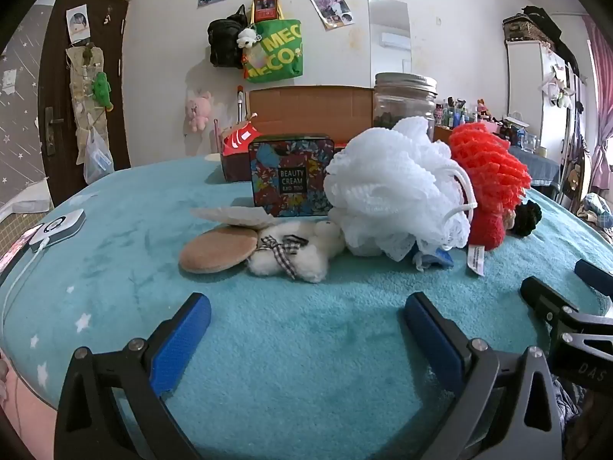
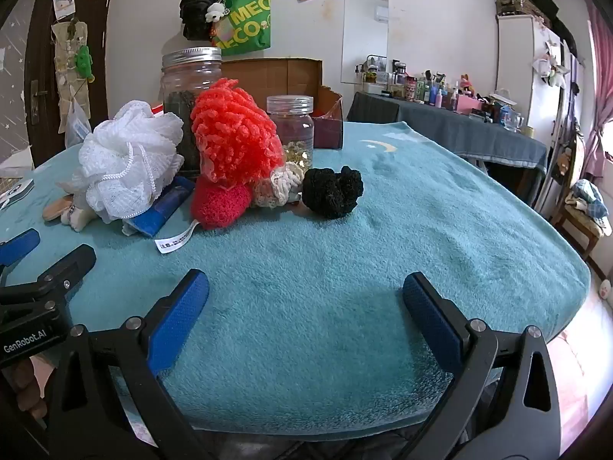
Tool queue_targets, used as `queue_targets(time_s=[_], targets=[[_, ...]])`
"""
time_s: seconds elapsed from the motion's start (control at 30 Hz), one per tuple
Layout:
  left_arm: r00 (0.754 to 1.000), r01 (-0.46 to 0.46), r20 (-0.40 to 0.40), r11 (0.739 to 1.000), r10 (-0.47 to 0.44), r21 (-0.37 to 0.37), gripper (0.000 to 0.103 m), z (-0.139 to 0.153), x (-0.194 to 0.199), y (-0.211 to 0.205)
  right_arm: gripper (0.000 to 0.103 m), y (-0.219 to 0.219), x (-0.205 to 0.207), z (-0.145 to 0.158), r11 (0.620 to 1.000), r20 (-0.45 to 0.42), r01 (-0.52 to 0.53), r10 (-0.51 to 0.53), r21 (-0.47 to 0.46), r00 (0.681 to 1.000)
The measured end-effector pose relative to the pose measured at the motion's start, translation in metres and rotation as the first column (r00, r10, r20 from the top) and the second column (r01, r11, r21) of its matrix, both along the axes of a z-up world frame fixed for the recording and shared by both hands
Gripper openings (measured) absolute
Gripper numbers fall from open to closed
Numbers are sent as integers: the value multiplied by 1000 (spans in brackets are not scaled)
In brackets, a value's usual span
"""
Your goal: Organize soft objects
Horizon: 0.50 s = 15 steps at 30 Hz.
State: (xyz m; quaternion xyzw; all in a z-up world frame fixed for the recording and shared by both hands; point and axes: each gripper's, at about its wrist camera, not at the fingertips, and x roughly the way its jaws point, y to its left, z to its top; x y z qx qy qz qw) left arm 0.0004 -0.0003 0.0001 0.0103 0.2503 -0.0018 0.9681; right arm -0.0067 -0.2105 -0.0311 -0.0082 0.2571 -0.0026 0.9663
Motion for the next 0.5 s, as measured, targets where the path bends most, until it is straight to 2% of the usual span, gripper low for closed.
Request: queue_targets(time_s=[0.5], targets=[[1000,0,5,1000,0,-6,103,0,0,0,103,0,0,-1,1000,0,0,0,-1,1000]])
